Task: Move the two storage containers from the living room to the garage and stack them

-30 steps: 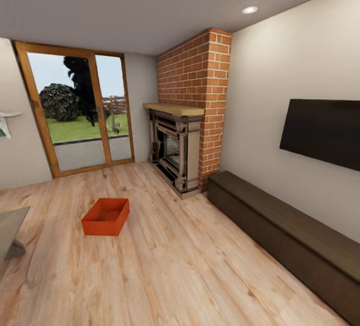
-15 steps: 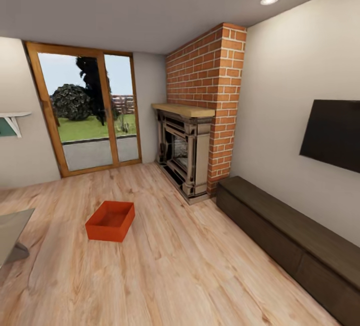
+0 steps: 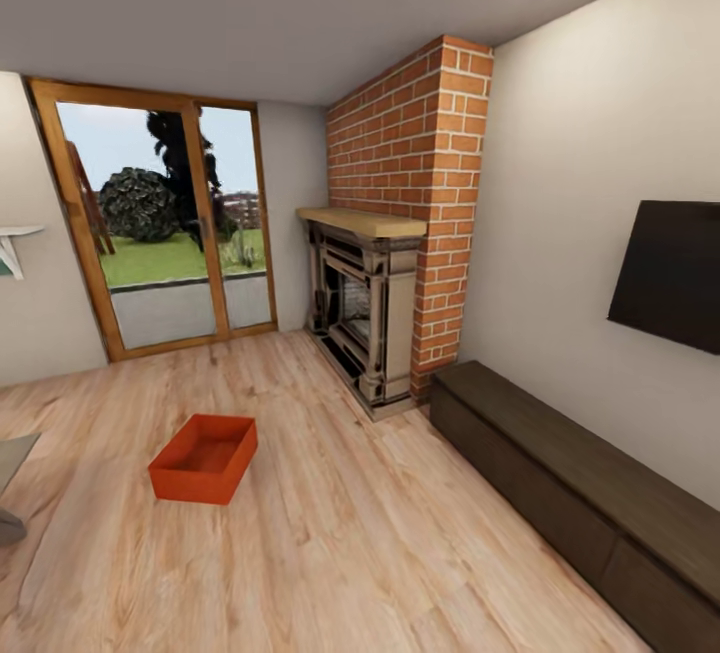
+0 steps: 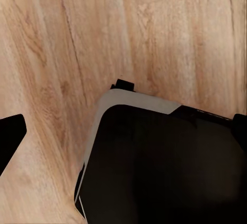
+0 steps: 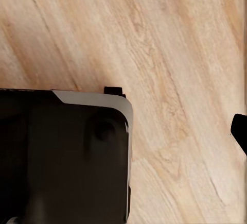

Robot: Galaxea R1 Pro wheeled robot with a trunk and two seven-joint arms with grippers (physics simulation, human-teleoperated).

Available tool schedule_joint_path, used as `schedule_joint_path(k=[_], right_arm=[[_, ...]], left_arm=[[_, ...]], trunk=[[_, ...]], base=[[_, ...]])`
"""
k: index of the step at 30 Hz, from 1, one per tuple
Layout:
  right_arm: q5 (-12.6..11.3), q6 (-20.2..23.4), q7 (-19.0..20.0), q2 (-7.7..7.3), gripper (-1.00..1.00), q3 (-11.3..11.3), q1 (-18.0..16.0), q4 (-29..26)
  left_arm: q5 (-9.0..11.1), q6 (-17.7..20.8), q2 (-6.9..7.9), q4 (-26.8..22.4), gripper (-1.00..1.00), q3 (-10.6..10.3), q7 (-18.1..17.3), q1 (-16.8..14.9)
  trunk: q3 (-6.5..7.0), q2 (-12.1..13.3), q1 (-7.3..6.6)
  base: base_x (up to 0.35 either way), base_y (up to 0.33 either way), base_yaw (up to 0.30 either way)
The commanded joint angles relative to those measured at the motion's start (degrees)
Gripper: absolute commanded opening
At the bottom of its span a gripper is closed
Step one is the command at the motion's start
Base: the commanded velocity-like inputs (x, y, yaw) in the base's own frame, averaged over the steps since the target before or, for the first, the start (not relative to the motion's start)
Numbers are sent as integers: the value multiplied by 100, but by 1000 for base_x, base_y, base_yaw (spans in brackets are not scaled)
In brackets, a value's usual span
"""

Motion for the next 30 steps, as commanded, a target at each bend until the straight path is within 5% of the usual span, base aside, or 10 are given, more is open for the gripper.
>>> schedule_joint_path(k=[1,30], right_arm=[[-49,-31,-2,2,100,49,-5,17],[-45,-10,5,22,100,52,-4,17]], left_arm=[[19,0,0,-1,100,8,12,-1],[28,50,12,-1,100,10,11,-2]], trunk=[[-2,-3,5],[-2,-3,5]], base=[[307,-145,0],[313,-79,0]])
